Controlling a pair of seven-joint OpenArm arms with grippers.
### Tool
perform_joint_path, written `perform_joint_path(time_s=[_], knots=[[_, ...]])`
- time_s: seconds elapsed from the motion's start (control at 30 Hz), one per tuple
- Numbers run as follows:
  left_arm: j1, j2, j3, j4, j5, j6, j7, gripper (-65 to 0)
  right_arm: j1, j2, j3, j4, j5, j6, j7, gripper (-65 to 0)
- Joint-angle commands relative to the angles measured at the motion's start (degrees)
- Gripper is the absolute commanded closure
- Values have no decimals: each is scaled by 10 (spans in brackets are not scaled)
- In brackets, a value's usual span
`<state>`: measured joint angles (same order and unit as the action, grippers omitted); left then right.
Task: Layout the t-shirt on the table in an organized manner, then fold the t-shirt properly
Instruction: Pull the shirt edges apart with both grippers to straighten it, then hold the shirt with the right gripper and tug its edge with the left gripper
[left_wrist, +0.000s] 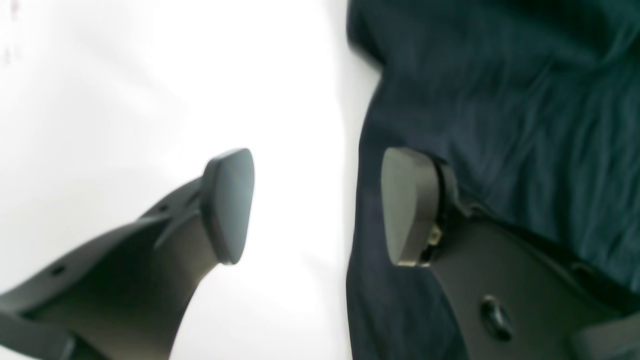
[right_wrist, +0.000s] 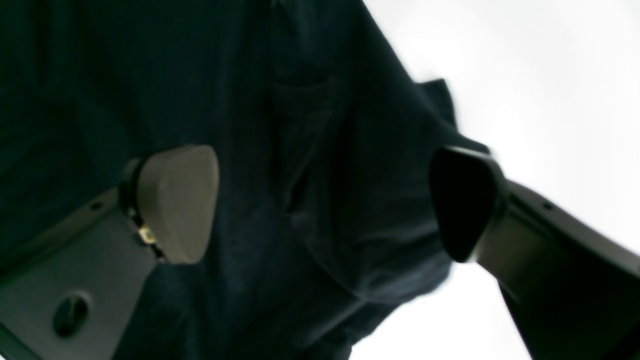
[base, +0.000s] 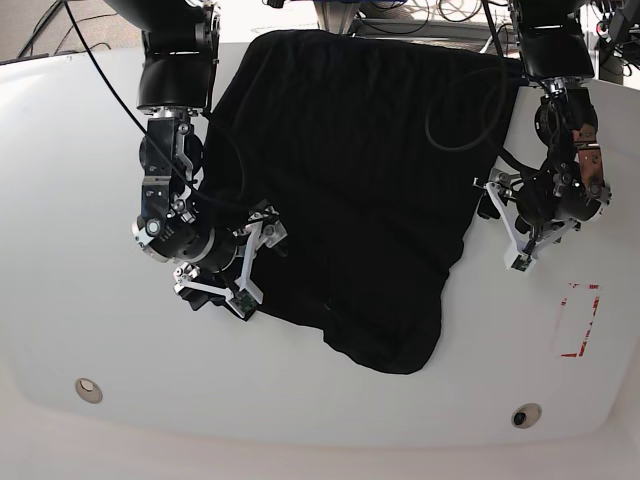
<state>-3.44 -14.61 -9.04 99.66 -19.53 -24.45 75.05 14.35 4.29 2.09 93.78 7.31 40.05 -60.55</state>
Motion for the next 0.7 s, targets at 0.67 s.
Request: perform_joint_path(time_s=[0.67], knots=[[72, -5, -2, 50, -6, 0, -9, -318, 134, 19, -64, -344, 4, -1, 203, -479]])
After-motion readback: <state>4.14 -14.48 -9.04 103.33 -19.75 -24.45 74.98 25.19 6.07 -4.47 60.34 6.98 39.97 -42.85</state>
